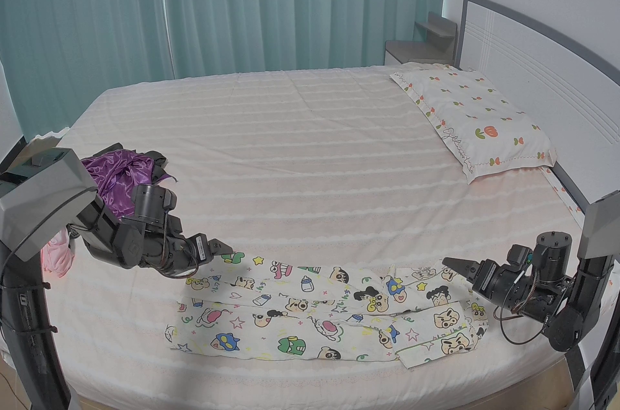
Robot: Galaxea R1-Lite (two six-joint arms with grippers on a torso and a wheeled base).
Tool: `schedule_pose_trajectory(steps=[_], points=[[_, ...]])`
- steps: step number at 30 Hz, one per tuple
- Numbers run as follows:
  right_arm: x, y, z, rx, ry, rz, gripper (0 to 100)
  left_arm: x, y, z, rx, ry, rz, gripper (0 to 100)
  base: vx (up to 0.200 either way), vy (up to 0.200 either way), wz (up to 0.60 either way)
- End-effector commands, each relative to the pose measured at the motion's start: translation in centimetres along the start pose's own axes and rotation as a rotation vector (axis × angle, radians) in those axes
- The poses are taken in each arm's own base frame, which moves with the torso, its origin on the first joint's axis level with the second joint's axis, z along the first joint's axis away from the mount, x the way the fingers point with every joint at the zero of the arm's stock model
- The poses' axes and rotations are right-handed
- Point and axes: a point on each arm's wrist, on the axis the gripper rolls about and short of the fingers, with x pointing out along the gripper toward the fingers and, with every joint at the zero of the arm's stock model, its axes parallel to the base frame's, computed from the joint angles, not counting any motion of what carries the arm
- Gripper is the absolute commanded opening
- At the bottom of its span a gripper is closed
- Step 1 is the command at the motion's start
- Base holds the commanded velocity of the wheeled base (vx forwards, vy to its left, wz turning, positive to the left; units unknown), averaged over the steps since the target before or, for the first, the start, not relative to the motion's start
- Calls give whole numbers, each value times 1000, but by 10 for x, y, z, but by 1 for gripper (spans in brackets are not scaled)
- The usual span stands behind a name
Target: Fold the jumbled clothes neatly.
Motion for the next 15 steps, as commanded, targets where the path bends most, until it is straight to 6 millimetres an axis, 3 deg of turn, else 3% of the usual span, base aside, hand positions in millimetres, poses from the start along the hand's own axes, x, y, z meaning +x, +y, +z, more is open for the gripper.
schedule_pose_trajectory(steps=[1, 15], points=[[1, -2, -6, 0, 21, -7, 100, 14, 5, -8, 2, 41, 11, 100, 0, 0, 0], [2, -3, -10, 0, 39, -10, 100, 13, 17, -11, 49, 71, 49, 100, 0, 0, 0]])
